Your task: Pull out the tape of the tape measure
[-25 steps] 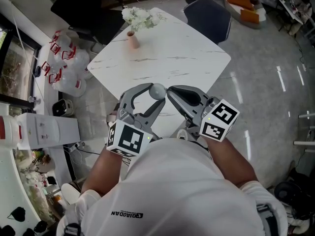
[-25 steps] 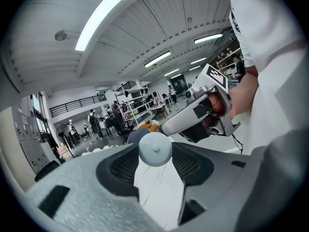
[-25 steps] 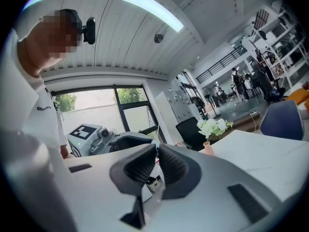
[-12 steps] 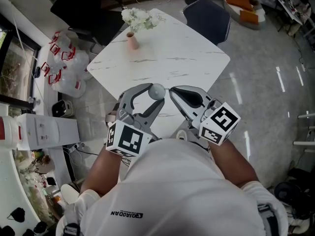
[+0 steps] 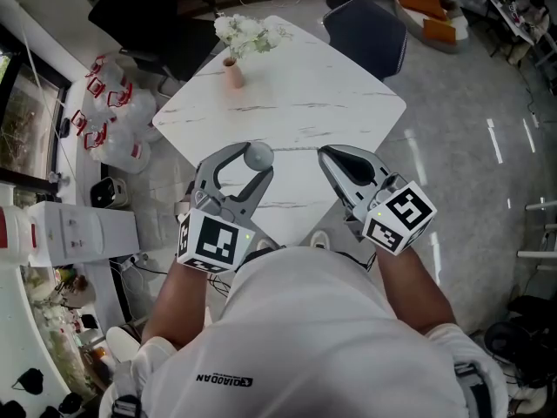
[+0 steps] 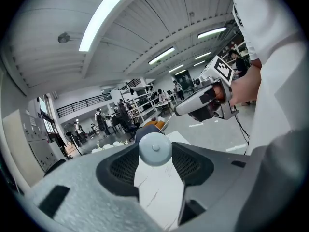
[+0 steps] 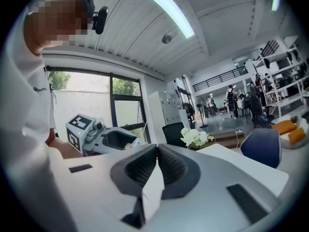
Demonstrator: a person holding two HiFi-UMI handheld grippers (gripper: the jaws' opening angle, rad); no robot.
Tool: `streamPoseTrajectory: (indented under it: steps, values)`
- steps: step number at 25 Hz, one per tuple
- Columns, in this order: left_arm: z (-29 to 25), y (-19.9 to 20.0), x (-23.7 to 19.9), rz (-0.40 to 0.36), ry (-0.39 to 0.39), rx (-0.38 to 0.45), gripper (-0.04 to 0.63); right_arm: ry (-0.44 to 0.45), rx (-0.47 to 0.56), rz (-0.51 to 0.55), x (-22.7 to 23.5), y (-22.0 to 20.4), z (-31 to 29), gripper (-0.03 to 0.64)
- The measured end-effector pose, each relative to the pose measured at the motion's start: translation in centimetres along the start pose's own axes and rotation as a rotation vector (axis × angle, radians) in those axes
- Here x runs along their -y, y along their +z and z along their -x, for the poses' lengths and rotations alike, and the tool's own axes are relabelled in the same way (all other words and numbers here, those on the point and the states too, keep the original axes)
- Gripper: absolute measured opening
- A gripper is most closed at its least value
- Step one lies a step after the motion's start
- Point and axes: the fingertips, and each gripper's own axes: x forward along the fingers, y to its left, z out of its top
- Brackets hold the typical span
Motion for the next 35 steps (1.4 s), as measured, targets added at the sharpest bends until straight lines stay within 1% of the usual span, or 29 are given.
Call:
streamPoseTrajectory:
  steps: [6,9,11,15,23,29,35]
  values:
    - [-0.2,-0.1,0.2,0.008,0.001,0.003,0.221,-0.018,0.007,0.009,0.4,-0.1,0.2,0.015]
    - [-0.1,0.0,-0.1,0.000,0.002,0.004,0.222,-0.020,0.002,0.021,0.3,-0.1,0.1,0.014]
    - [0.0,-0.1,-0.6,0.002,0.017,-0.003,0.222,-0.035,0.005,0.021,0.7,0.0,0.2,0.014]
    - [0.9,-1.2,-2.7,0.034,0.067,-0.025,0.222,-0.088,0.014,-0.007,2.5,0.3,1.1,0.014]
    - [0.9,-1.3,-3.0,0.038,0.068,-0.018,0.222,-0.118,0.016,0.015,3.6,0.6,1.7,0.014]
    - [1.8,-2.0,-5.5,0.055,0.119,-0.037,0.222,-0.176,0.022,-0.018,5.6,0.5,2.8,0.014]
    - [1.6,-2.1,-5.4,0.055,0.107,-0.045,0.222,-0.190,0.013,0.007,6.1,0.4,3.3,0.014]
